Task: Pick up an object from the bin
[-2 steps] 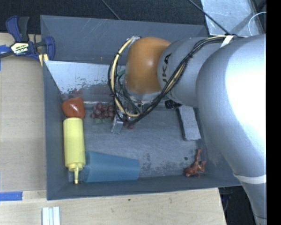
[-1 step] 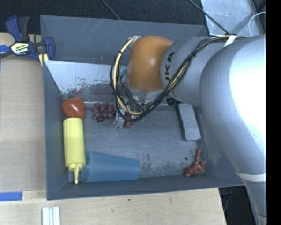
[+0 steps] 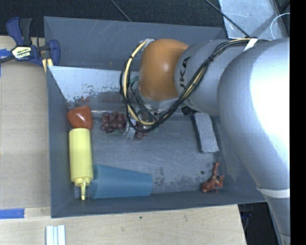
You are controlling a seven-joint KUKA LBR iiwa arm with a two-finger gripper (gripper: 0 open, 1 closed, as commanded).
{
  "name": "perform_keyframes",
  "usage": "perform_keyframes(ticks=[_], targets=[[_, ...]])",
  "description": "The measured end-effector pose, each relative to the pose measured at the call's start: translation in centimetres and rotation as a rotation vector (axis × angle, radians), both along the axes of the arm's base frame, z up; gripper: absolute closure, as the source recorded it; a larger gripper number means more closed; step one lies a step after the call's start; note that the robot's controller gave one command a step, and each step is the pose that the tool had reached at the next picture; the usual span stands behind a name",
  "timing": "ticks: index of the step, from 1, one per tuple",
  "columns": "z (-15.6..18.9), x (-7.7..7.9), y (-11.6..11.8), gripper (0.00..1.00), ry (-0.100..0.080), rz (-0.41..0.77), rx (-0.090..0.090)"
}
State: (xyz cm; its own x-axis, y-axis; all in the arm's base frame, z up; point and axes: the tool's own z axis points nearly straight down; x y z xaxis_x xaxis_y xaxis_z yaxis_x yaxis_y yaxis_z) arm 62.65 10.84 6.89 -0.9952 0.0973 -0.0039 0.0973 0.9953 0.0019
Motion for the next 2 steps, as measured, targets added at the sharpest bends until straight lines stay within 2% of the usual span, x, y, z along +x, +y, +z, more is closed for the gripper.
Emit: perform_keyframes(ticks=[1, 2], targets=[[3.7, -0.3, -0.1, 1.00, 0.010, -0.001, -0.001], [7.7, -0.2, -0.1, 1.00, 0.009, -0.001, -0.001]])
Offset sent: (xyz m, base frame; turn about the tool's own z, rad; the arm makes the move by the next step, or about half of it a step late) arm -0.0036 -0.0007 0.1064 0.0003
